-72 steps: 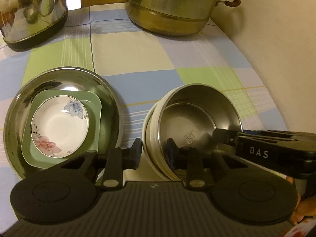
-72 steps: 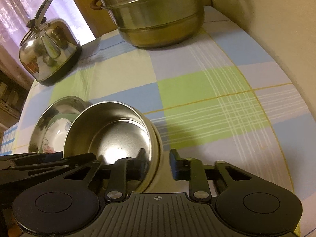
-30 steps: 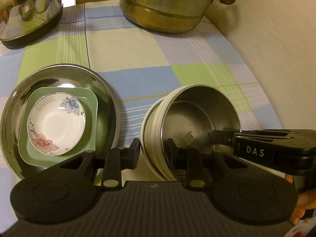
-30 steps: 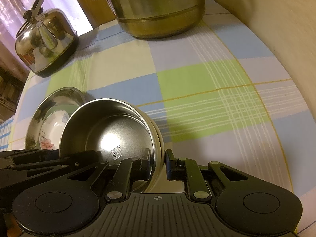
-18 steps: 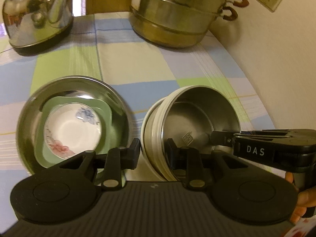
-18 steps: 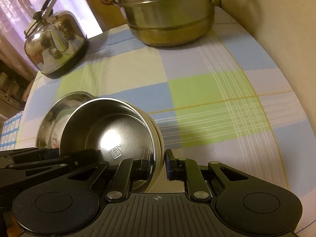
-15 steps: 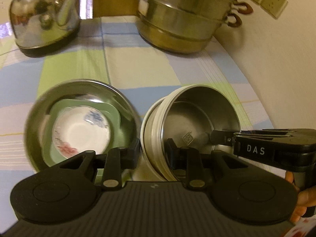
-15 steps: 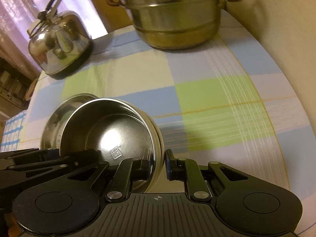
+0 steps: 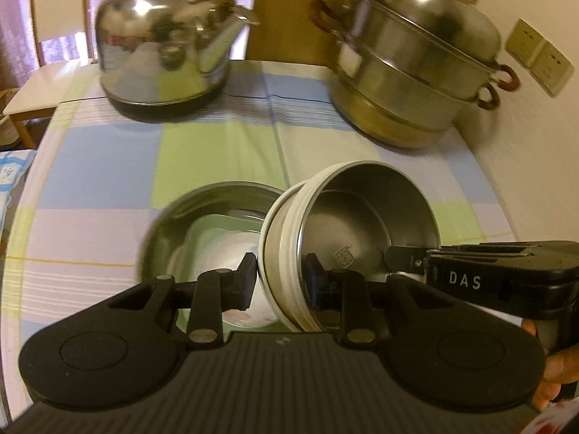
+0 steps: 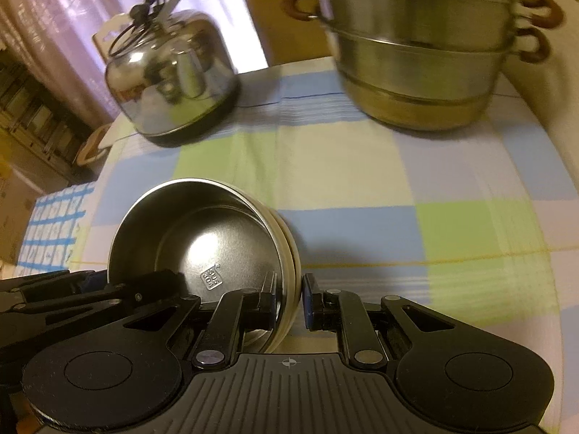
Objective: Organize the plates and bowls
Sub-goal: 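Lift the bowl stack with the left gripper and carry it over the steel plate, then lower the bowl stack onto the green tray and open the left gripper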
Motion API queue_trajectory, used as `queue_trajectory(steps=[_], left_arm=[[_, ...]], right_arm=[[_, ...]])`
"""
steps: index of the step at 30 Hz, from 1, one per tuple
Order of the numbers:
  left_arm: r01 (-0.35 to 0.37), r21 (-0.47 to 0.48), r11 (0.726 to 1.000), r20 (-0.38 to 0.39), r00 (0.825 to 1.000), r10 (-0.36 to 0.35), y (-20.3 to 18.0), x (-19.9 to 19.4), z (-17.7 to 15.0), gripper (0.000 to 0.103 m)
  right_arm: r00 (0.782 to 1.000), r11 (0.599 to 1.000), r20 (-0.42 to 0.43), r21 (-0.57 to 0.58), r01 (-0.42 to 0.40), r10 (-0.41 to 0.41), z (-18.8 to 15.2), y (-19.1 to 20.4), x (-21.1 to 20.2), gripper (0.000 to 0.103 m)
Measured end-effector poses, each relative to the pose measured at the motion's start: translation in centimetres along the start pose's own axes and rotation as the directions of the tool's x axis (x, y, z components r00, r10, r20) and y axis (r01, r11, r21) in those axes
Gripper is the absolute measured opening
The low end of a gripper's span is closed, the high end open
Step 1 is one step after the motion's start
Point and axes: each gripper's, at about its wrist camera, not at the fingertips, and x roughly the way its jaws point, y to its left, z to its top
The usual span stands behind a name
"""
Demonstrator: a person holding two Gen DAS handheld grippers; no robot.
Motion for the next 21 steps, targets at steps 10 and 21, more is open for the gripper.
queue_trajectory(steps=[10, 21], left_arm=[[-0.021, -0.063, 0.998, -0.036, 0.999, 0.019, 4.0, 1.4, 0.2, 0.025], [-0.017, -0.095, 0.995, -0.076, 0.997, 0.009, 5.7, 3.2, 0.0, 0.025]], right_arm=[[0.998, 0.999, -0.057, -0.043, -0.006, 0.003, 0.9, 2.8, 3.7, 0.013], [0.994, 0.999, -0.104, -0.049, 0.023, -0.028, 1.2, 3.8, 6.2, 0.013]])
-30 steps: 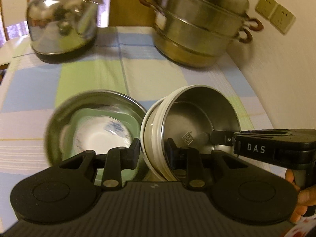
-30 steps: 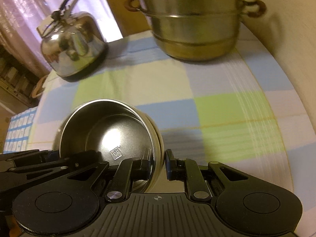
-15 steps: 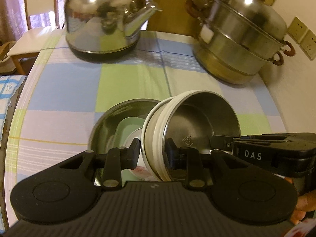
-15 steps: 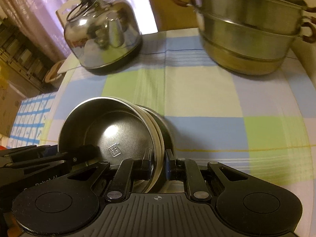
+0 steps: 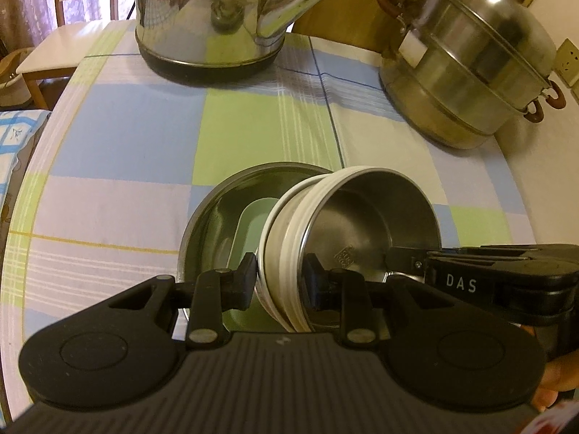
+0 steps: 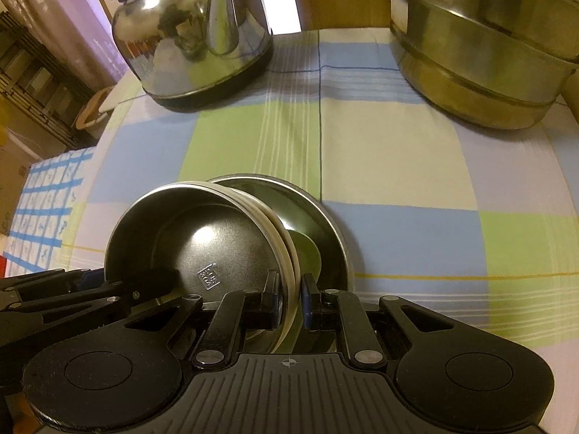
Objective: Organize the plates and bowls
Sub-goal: 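Lower the bowl stack onto the green tray and open the left gripper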
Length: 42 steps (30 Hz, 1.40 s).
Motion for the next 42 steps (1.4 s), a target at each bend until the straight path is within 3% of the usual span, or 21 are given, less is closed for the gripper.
queue_trajectory(steps=[24, 31, 39, 42], left_arm=[[0.004, -0.017, 1.0, -0.032, 0.999, -0.005, 0.9, 1.9, 0.1, 0.025], [-0.023, 0.008, 1.0, 0.013, 1.0, 0.022, 0.5, 0.9, 0.0, 0.026], [-0.036, 0.061, 0.997, 0.095, 0.995, 0.03, -0.1, -1.5, 0.2, 0.026], [-0.023, 0.068, 0.997, 0.081, 0.997, 0.018, -0.2, -1.4, 0.3, 0.02]], right_arm=[[0.999, 0.999, -0.047, 0.032, 0.004, -0.003, 0.4, -0.3, 2.4, 0.013], [1.0, 1.0, -0.014, 0.026, -0.017, 0.017, 0.1, -0.6, 1.4, 0.013], [0.994, 0.999, 0.098, 0.021, -0.047, 0.045, -0.8, -1.0, -0.8, 0.013], [0.99, 0.997, 0.123, 0.018, -0.072, 0.069, -0.8, -1.2, -1.3, 0.013]])
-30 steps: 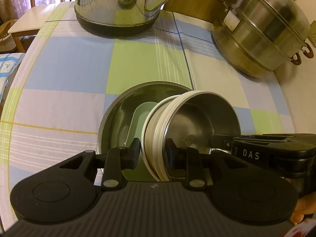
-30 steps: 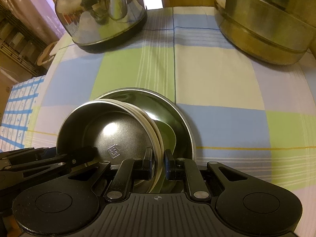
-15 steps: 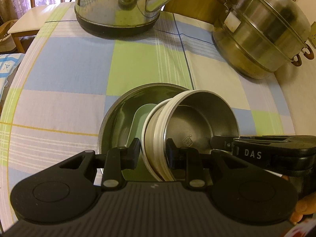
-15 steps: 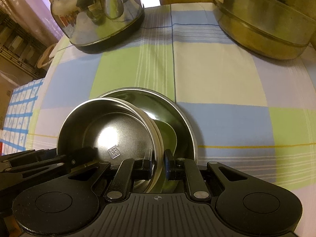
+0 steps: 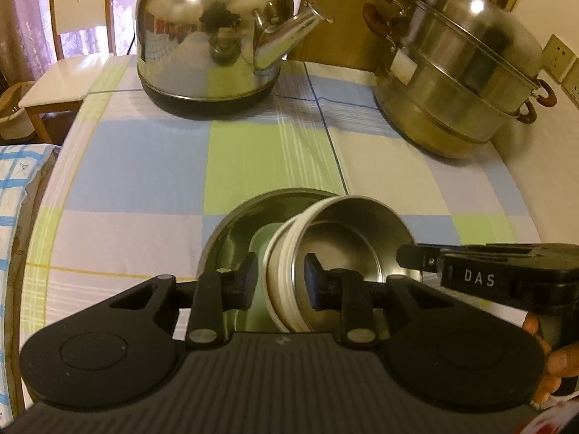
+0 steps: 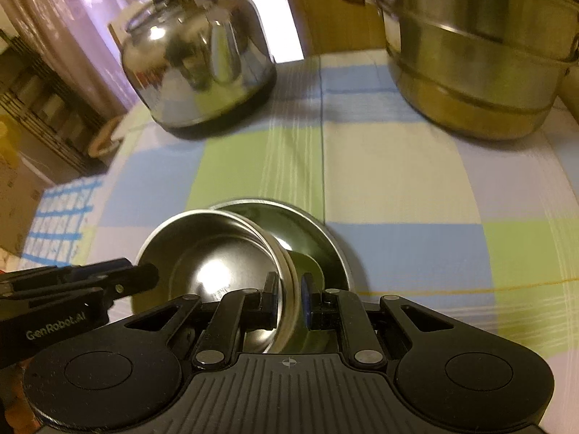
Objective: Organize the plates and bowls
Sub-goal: 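Lower the bowl stack onto the green tray and open the left gripper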
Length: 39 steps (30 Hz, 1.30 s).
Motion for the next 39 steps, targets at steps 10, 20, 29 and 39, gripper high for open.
queue_trajectory(steps=[10, 20, 29, 39], left_arm=[[0.002, 0.018, 1.0, -0.028, 1.0, -0.001, -0.2, 0.8, 0.1, 0.009], [-0.007, 0.031, 0.999, -0.031, 0.999, 0.008, -0.3, 1.2, 0.5, 0.008], [-0.023, 0.012, 1.0, -0.013, 1.0, 0.024, -0.2, 0.5, 0.0, 0.022], [-0.028, -0.004, 1.0, 0.075, 0.997, 0.028, -0.4, -3.7, -1.2, 0.056]], right_arm=[[0.999, 0.998, -0.037, 0.061, -0.005, 0.007, 0.5, -0.2, -0.2, 0.007], [0.997, 0.99, -0.071, 0.143, -0.004, 0.014, 1.0, -0.6, -0.2, 0.008], [0.999, 0.995, -0.037, 0.1, 0.001, 0.003, 0.6, -0.2, -0.6, 0.008], [0.996, 0.997, 0.074, 0.052, -0.05, 0.046, -0.9, -0.1, -3.6, 0.068]])
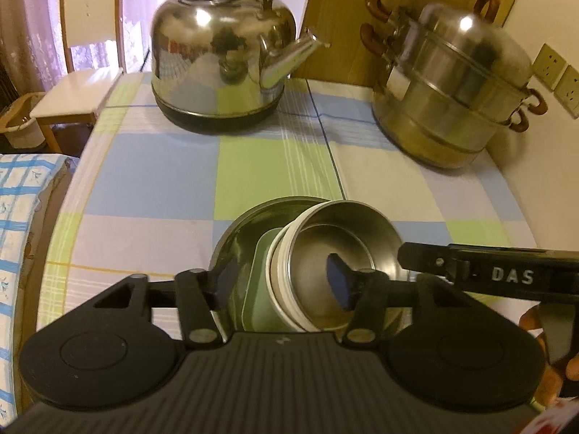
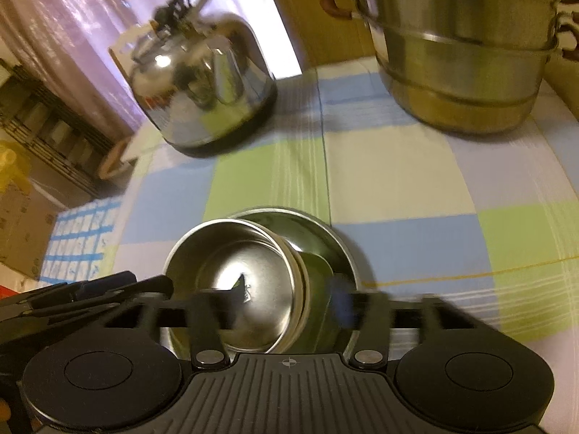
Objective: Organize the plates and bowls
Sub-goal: 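Lower the bowl stack onto the green tray and open the left gripper, then withdraw the left gripper from the stacked plate and bowls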
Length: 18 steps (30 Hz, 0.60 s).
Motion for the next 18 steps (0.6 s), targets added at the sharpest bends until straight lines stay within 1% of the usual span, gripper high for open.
queue_trajectory(steps=[3, 5, 10, 18], left_arm=[[-0.02, 0.01, 1.0, 0.031, 0.999, 0.019, -0.2, -1.8, -0.8, 0.06], [-0.024, 0.01, 1.0, 0.045, 0.999, 0.024, -0.4, -3.0, -1.6, 0.066], [-0.038, 0.021, 0.999, 0.065, 0.997, 0.036, -1.2, -5.7, -3.9, 0.067], [-0.042, 0.017, 0.999, 0.063, 0.997, 0.041, -2.9, -9.1, -7.8, 0.07]], right_arm=[[0.999, 1.0, 0.046, -0.021, -0.015, 0.016, -1.0, 0.1, -1.7, 0.071], [0.998, 0.999, 0.065, -0.027, -0.017, 0.019, -1.9, 0.1, -2.8, 0.072], [0.997, 0.999, 0.08, -0.034, -0.019, 0.022, -4.1, -0.2, -5.1, 0.072], [0.998, 0.998, 0.056, -0.056, 0.003, 0.001, -7.8, -0.9, -7.8, 0.073]])
